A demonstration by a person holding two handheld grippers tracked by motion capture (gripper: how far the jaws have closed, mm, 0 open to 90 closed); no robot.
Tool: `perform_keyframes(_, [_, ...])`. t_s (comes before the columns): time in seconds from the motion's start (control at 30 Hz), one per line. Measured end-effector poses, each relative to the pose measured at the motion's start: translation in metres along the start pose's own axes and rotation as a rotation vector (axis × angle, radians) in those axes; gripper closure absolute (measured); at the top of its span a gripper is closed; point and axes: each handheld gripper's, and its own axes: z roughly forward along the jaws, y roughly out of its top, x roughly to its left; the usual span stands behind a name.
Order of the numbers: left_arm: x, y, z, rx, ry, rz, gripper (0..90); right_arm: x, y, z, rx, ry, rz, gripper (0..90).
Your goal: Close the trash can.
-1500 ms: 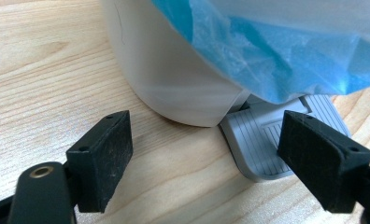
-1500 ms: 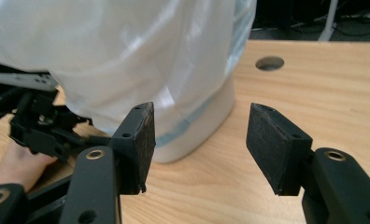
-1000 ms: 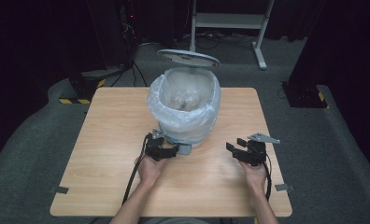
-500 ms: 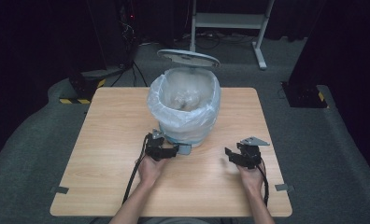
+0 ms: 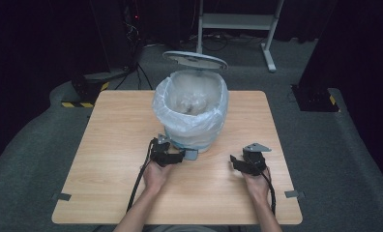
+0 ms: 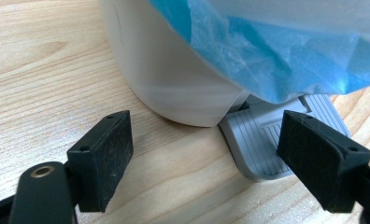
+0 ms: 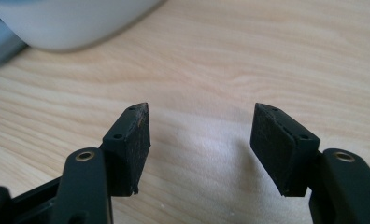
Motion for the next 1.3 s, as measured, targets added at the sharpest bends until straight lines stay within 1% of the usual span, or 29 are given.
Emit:
perform_keyframes(0.03, [0.000,0.000,0.000,0.000,0.000,0.000,18.2,0.001,-0.001,0.002,0.022,-0.005,-0.003,36.6])
perform_keyframes(0.07, [0.000,0.000,0.000,0.000,-0.001,0.000,18.3,0.002,0.000,0.002,0.019,-0.018,-0.017,36.7])
perform_keyframes(0.13, [0.000,0.000,0.000,0.000,0.001,0.002,18.3,0.001,0.000,0.002,0.022,-0.014,-0.011,36.2])
perform_keyframes(0.2, [0.001,0.000,0.000,-0.001,-0.002,-0.004,18.3,0.001,0.000,0.003,0.022,-0.014,-0.008,35.5])
perform_keyframes(0.33, [0.002,0.000,-0.001,-0.009,-0.010,-0.015,18.2,0.001,0.000,0.003,0.024,-0.013,-0.015,33.8])
perform_keyframes(0.47, [0.004,-0.001,-0.002,-0.018,-0.029,-0.025,18.1,0.001,0.001,0.003,0.024,-0.015,-0.013,33.1])
perform_keyframes(0.53, [0.004,-0.002,-0.003,-0.032,-0.034,-0.026,17.7,0.001,0.001,0.004,0.024,-0.015,-0.013,33.1])
perform_keyframes(0.63, [0.007,-0.002,-0.007,-0.047,-0.058,-0.044,16.1,0.001,0.001,0.003,0.025,-0.016,-0.012,33.0])
perform_keyframes(0.7, [0.008,-0.002,-0.012,-0.071,-0.077,-0.066,15.4,0.001,0.001,0.003,0.025,-0.016,-0.013,33.0])
perform_keyframes(0.73, [0.008,-0.002,-0.014,-0.074,-0.067,-0.059,15.5,0.001,0.001,0.003,0.025,-0.016,-0.013,32.8])
perform_keyframes(0.87, [0.009,-0.002,-0.023,-0.083,-0.051,-0.039,15.6,0.001,0.001,0.003,0.025,-0.016,-0.013,32.3])
perform_keyframes(0.97, [0.011,-0.002,-0.029,-0.090,-0.044,-0.043,15.6,0.001,0.001,0.003,0.025,-0.016,-0.013,32.3])
perform_keyframes(1.03, [0.014,-0.003,-0.033,-0.086,-0.031,-0.039,15.6,0.001,0.001,0.003,0.025,-0.015,-0.014,32.2])
perform_keyframes(1.1, [0.017,-0.005,-0.036,-0.075,-0.013,-0.032,15.6,0.001,0.001,0.003,0.026,-0.015,-0.013,32.1])
perform_keyframes(1.2, [0.023,-0.010,-0.040,-0.049,0.033,-0.030,16.0,0.001,0.001,0.003,0.026,-0.016,-0.014,31.9])
perform_keyframes(1.3, [0.029,-0.015,-0.043,-0.035,0.074,-0.033,16.5,0.001,0.001,0.003,0.026,-0.018,-0.013,31.2])
